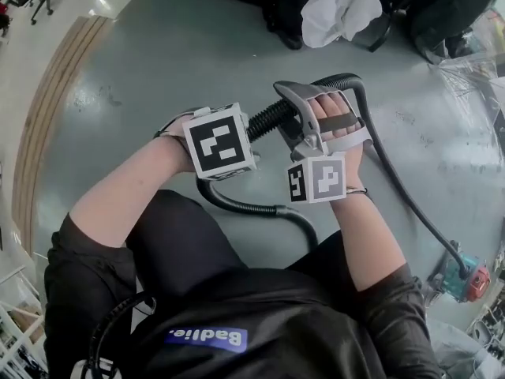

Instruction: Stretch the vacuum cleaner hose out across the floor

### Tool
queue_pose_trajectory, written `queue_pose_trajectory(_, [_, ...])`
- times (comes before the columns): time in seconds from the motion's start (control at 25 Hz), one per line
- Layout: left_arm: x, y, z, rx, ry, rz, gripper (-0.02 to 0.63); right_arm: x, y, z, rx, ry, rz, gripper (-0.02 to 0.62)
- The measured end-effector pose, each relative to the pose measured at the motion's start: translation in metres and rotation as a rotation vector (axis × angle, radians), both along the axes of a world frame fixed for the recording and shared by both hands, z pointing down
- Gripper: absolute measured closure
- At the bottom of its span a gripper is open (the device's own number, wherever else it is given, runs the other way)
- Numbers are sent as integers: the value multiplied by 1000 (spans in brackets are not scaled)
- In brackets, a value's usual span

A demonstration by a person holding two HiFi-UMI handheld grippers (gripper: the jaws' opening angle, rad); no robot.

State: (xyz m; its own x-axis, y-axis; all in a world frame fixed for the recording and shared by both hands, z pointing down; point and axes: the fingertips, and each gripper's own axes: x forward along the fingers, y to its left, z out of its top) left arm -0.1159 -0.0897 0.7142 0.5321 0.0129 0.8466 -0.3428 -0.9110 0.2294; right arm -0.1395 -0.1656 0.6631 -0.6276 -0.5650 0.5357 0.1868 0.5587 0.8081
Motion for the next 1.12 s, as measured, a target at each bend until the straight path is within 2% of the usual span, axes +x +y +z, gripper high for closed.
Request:
queue_pose_trajectory(0.08, [-21, -10, 5, 33, 46, -14, 426, -22, -12, 7, -38, 24, 56, 374])
queue_pose_trajectory(0.16, [-41, -21, 2, 52, 126, -53, 425, -41, -25, 9, -90, 15, 126, 374])
queue_pose_trajectory(0.24, [-58, -42, -10, 142, 204, -117, 406, -52, -40, 9, -147, 3, 216, 374])
queue_pose_trajectory(0.28, [-68, -54, -16, 205, 229, -151, 361, -55, -49, 9, -174, -3, 264, 374])
queue_pose_trajectory(0.32, [-80, -64, -22, 256, 244, -182, 326, -58, -57, 8, -200, -14, 314, 374])
queue_pose_trajectory(0.4, [-106, -76, -27, 315, 246, -225, 303, -60, -78, 4, -250, -57, 424, 374])
queue_pose_trajectory(0.48, [-136, -81, -24, 367, 197, -239, 296, -62, -99, -7, -293, -126, 540, 373])
queue_pose_trajectory(0.6, [-190, -80, -8, 443, 83, -272, 296, -56, -125, -24, -356, -222, 713, 373])
queue_pose_trajectory(0.72, [-243, -80, 11, 491, -21, -316, 296, -49, -146, -37, -395, -265, 820, 370])
queue_pose_trajectory(0.8, [-277, -82, 27, 506, -74, -338, 298, -53, -153, -42, -411, -279, 847, 370])
queue_pose_trajectory(0.92, [-317, -89, 47, 487, -65, -426, 298, -69, -156, -30, -448, -257, 823, 368])
queue_pose_trajectory(1.0, [-326, -92, 59, 462, -72, -458, 305, -75, -156, -15, -479, -238, 800, 368])
queue_pose_trajectory(1.04, [-326, -92, 65, 455, -92, -454, 375, -76, -156, -6, -491, -230, 787, 367])
queue_pose_trajectory(1.12, [-329, -96, 76, 441, -136, -442, 401, -79, -158, 11, -506, -202, 751, 364])
